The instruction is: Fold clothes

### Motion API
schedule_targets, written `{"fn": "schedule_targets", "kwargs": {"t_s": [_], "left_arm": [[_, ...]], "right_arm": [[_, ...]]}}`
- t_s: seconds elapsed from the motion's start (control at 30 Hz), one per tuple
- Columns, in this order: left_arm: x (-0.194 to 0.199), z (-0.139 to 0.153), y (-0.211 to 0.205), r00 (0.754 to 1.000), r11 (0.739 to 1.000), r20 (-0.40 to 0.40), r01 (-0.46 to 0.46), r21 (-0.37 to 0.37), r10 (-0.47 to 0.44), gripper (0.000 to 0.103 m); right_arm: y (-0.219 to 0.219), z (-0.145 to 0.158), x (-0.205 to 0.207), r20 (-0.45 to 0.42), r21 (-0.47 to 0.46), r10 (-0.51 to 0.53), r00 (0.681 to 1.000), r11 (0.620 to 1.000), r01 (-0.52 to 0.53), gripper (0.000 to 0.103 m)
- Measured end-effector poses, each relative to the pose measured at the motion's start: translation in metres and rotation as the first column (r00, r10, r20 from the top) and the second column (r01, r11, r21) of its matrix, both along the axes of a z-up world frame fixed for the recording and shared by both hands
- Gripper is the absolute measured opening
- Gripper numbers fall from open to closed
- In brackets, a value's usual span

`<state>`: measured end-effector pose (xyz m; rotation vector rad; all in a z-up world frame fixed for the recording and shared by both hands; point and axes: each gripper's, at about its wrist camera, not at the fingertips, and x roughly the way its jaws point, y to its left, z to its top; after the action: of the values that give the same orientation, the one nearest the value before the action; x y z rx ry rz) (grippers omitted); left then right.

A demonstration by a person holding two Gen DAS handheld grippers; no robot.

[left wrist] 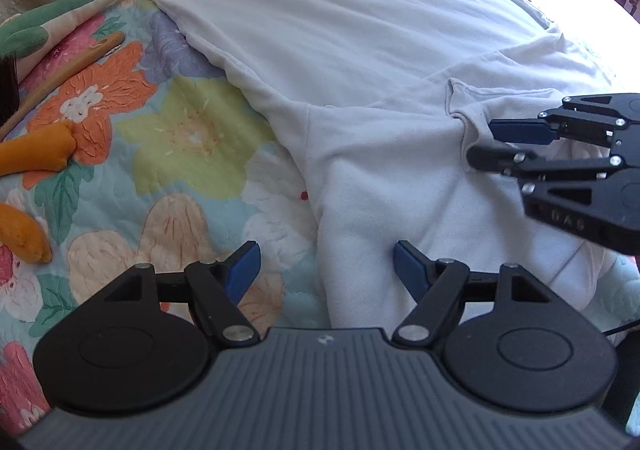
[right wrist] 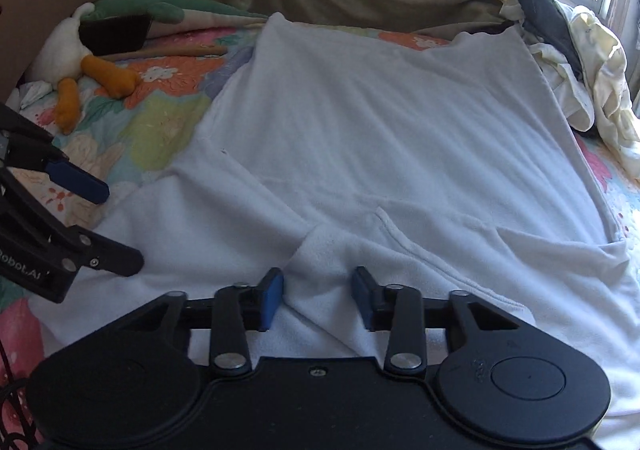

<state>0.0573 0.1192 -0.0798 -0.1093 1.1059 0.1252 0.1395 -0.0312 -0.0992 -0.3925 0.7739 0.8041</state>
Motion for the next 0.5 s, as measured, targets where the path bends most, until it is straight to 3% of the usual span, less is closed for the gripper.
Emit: {"fn": "schedule_targets", "kwargs": {"t_s": [0.07, 0.2, 0.27, 0.4, 0.5], "left_arm": [[0.000, -0.001, -0.001, 1.000, 1.000, -0.003, 0.000, 0.007, 0.000, 0.073], [0.000, 0.000, -0.007, 1.000, 0.999, 0.000, 0.021, 0.047, -0.021, 0.074], [-0.001, -0.002, -0.012, 1.000, 0.996, -0.001, 0.026, 0.081, -0.026, 0.077], [0.001, -0.001, -0.009, 1.000, 0.998, -0.013, -0.003, 0.057, 0.004, 0.077], [0.002, 0.001, -0.005, 1.000, 0.999, -0.019, -0.019, 0.039, 0.020, 0.077]], "right_arm": [[-0.012, 0.007, 0.005, 0.003, 0.039, -0.049, 0.999, 0.998, 0.048, 0.002], [-0.058, 0.039, 0.009, 0.149, 0.040, -0.195, 0.969, 0.981, 0.192, 0.002], [-0.091, 0.056, 0.015, 0.177, 0.081, -0.264, 0.948, 0.964, 0.253, 0.002], [-0.144, 0.069, 0.027, 0.264, 0.071, -0.392, 0.881, 0.919, 0.388, 0.002], [-0.178, 0.070, 0.036, 0.263, 0.088, -0.474, 0.840, 0.879, 0.468, 0.002]]}}
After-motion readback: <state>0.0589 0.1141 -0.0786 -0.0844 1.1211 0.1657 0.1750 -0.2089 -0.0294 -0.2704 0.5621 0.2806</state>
